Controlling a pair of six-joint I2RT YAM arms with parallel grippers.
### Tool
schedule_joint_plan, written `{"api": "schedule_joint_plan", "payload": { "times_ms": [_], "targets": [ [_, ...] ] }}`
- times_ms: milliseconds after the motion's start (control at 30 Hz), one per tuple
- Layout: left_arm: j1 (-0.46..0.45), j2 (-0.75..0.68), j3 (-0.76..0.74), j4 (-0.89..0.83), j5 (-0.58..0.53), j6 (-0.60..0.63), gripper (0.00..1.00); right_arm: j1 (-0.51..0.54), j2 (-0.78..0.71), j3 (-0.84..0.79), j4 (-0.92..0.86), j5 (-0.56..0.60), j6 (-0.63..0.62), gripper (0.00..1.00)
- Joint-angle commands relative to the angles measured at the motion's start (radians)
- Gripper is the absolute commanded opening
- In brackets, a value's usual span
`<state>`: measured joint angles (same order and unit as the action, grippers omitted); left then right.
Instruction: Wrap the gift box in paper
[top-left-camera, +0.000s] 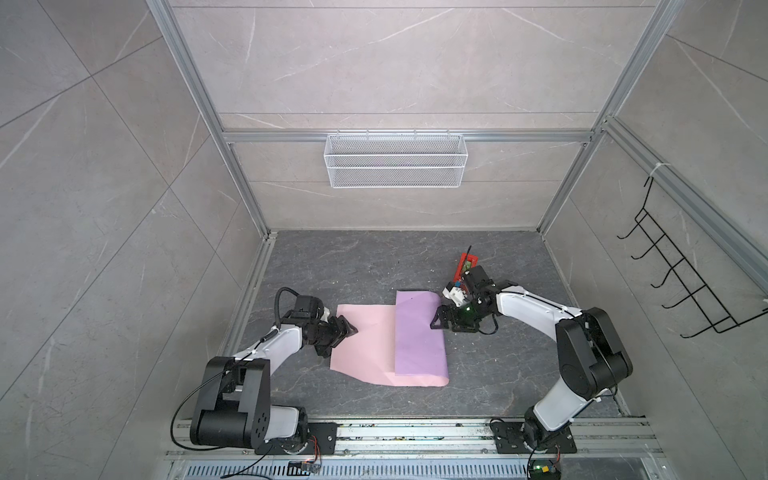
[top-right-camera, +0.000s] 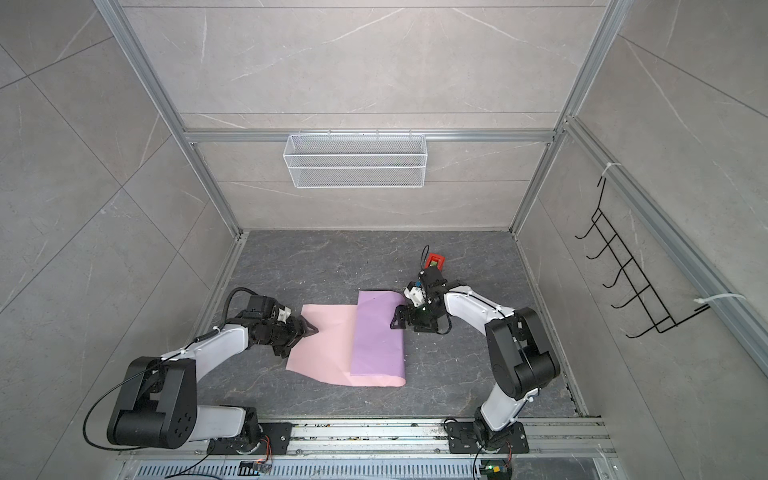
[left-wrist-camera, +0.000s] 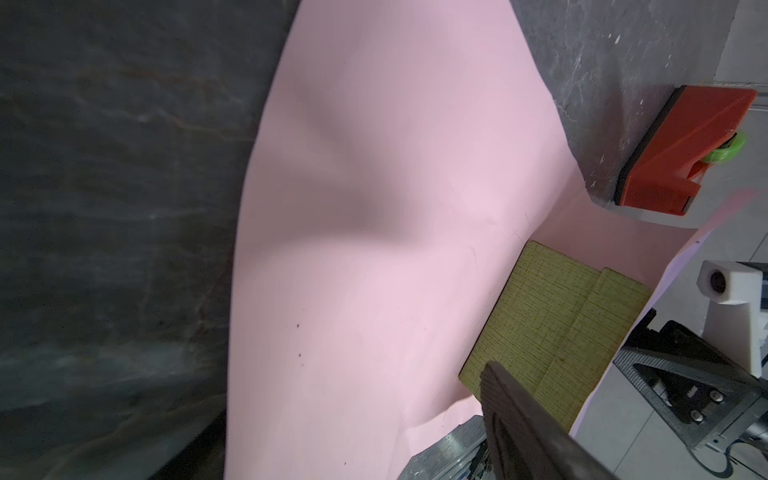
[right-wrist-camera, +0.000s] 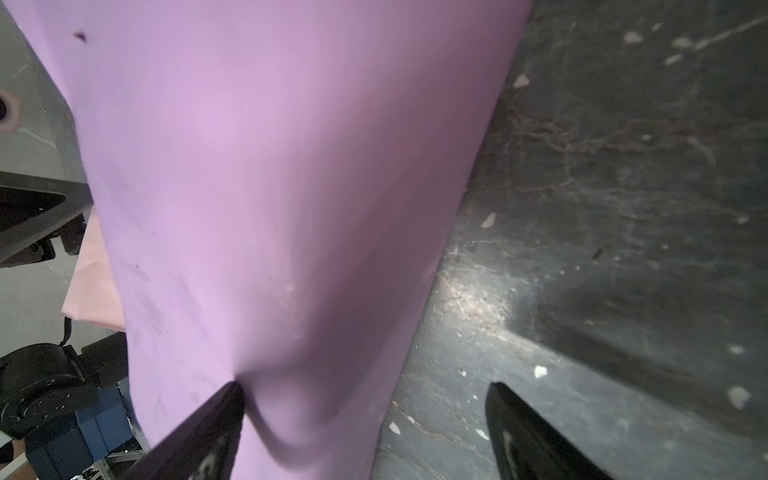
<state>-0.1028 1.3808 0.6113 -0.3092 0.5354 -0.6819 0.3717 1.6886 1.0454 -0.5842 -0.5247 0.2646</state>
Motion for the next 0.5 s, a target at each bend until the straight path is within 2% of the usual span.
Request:
{"api": "schedule_joint_plan", "payload": {
  "times_ms": [0, 133, 367, 467],
  "targets": [
    [0.028, 0.024, 0.031, 0.021, 0.029, 0.0, 0.73, 0.016, 0.054, -0.017, -0.049, 0.102, -0.022, 0.92],
    [0.043, 0.05, 0.044, 0.026, 0.011, 0.009, 0.63, 0.017, 0.053, -0.015, -0.05, 0.101, -0.022, 0.92],
    [0.042, 0.035, 0.033, 0.04, 0.012, 0.024, 0.38, 0.017, 0.054, -0.017, -0.049, 0.101, -0.022, 0.92],
    [0.043, 0.016, 0.036, 0.029, -0.01, 0.036, 0.33, 0.018, 0.056, -0.015, -0.051, 0.101, -0.022, 0.92]
  ]
}}
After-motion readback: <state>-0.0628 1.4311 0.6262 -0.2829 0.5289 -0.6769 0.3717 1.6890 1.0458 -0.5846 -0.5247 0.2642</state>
